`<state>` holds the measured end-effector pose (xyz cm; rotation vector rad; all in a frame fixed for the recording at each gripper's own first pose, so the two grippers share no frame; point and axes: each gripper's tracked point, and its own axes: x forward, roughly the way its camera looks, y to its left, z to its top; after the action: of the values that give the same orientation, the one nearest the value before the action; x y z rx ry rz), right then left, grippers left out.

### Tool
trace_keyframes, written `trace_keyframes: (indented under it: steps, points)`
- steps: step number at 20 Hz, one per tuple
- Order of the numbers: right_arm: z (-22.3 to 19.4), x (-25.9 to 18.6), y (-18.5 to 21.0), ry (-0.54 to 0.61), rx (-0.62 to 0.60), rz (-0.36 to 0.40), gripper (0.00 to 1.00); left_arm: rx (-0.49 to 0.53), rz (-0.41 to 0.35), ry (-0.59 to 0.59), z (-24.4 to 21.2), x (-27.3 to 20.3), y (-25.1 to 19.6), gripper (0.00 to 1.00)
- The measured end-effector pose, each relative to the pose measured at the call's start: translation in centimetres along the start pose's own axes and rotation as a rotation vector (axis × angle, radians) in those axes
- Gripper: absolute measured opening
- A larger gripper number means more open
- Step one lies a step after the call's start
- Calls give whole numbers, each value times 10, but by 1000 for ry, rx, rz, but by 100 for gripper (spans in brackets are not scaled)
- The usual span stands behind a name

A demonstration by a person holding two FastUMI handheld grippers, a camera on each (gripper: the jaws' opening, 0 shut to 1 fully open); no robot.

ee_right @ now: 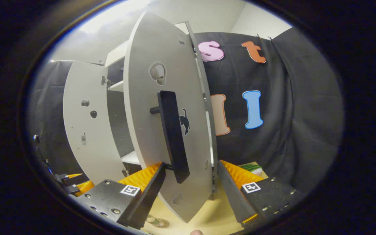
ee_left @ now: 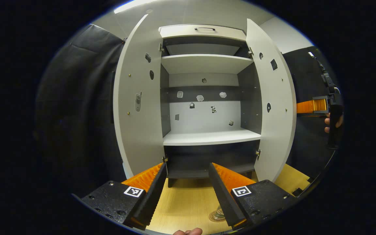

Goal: Grasp the bottle in the cabinet with the left hand and place it on the coaster, then close the right door with the right hand and the left door with the left hand.

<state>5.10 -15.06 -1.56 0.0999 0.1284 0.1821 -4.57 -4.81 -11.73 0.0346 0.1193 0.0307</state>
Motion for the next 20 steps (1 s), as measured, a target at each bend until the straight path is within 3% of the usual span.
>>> trace_keyframes:
  steps: [9,20]
  points:
    - [-8,29,40,9,9,42,98,-51,53,10,-10,-3,44,84]
    - [-5,116,111,-72,-124,50,100,-133,157,29,-13,-6,135,86]
